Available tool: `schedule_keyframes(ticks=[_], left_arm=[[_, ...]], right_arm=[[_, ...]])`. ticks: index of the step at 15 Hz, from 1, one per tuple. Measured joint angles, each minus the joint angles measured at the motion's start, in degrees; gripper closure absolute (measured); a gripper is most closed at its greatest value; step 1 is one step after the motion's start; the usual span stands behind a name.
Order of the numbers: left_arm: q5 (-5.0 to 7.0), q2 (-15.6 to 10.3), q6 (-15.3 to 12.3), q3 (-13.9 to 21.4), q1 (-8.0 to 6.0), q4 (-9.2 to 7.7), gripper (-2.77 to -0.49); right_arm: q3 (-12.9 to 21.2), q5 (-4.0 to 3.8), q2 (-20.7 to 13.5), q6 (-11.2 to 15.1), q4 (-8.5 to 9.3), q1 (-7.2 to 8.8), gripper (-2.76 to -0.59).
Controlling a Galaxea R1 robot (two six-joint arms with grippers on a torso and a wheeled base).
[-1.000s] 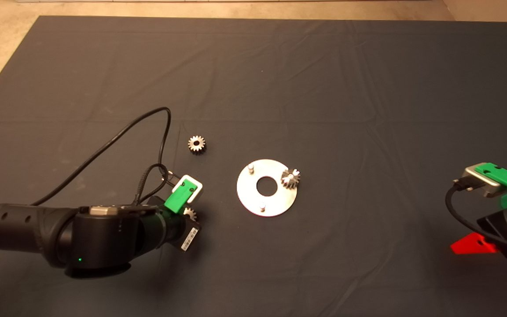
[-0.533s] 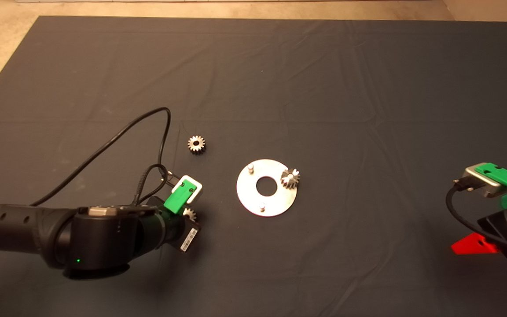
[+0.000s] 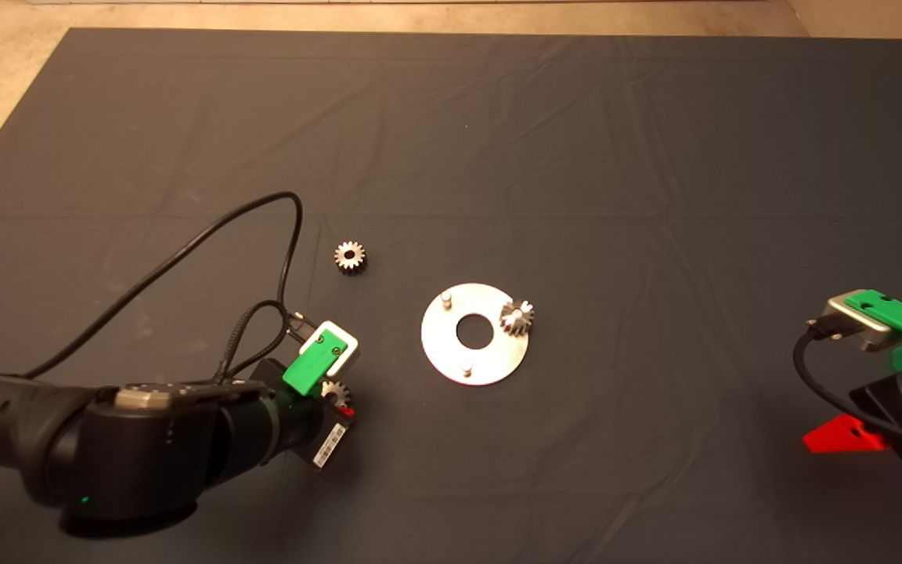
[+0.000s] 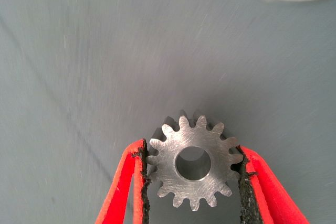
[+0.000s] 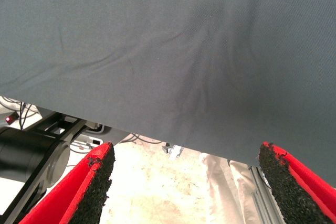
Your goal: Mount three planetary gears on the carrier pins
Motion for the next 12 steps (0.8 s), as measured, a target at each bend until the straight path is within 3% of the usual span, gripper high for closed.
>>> schedule_keyframes(ticks=[6, 12], left_arm=[[0.13, 7.17, 0.03, 0.38, -2.97, -0.98, -0.80], [0.13, 16.40, 1.79, -4.86, -3.66, -2.32, -0.80]], right_arm=[[0.00, 0.00, 0.00, -0.02, 0.02, 0.02, -2.02], [0.00, 0.00, 0.02, -0.40, 0.02, 0.16, -2.02]])
